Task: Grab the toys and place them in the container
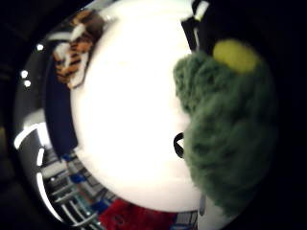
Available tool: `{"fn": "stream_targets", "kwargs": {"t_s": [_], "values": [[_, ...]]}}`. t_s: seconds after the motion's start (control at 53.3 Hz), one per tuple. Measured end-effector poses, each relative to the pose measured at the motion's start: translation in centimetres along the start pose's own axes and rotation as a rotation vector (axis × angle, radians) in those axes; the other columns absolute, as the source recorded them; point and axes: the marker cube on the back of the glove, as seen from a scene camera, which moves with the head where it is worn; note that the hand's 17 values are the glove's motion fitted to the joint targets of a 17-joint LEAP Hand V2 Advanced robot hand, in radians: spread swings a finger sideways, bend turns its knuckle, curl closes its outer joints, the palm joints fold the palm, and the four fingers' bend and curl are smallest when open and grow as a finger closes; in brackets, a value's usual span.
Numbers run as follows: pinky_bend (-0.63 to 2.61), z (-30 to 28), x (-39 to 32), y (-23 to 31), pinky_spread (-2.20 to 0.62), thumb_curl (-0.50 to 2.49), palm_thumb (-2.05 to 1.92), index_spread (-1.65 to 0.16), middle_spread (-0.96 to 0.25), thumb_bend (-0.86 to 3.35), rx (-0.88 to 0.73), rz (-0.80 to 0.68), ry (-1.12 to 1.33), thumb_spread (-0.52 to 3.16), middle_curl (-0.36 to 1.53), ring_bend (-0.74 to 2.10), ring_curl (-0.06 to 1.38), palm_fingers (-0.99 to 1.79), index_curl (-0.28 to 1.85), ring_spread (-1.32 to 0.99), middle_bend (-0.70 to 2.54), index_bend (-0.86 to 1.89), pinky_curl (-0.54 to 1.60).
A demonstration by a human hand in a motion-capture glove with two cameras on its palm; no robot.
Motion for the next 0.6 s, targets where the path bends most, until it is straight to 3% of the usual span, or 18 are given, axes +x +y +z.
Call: {"fn": "stream_targets", "kwargs": {"t_s": [0.056,0.338,0.6], "values": [[1.28,0.0,0.0,0.0,-0.38,0.48,0.54,-0.42,-0.11,0.25,0.021,-0.001,0.004,1.23,0.17,1.05,0.48,0.74,0.22,-0.38,0.26,0.29,0.38],[1.12,-2.8,0.9,0.6,-0.42,0.65,0.68,-0.44,-0.29,0.24,0.000,0.011,-0.088,0.95,0.24,1.06,0.52,1.00,0.32,-0.47,0.32,0.35,0.38],[1.04,-13.2,-3.1,-0.2,-0.43,0.78,0.69,-0.46,-0.36,0.22,0.090,-0.018,-0.152,0.80,0.29,1.02,0.53,1.04,0.40,-0.49,0.31,0.34,0.39]]}}
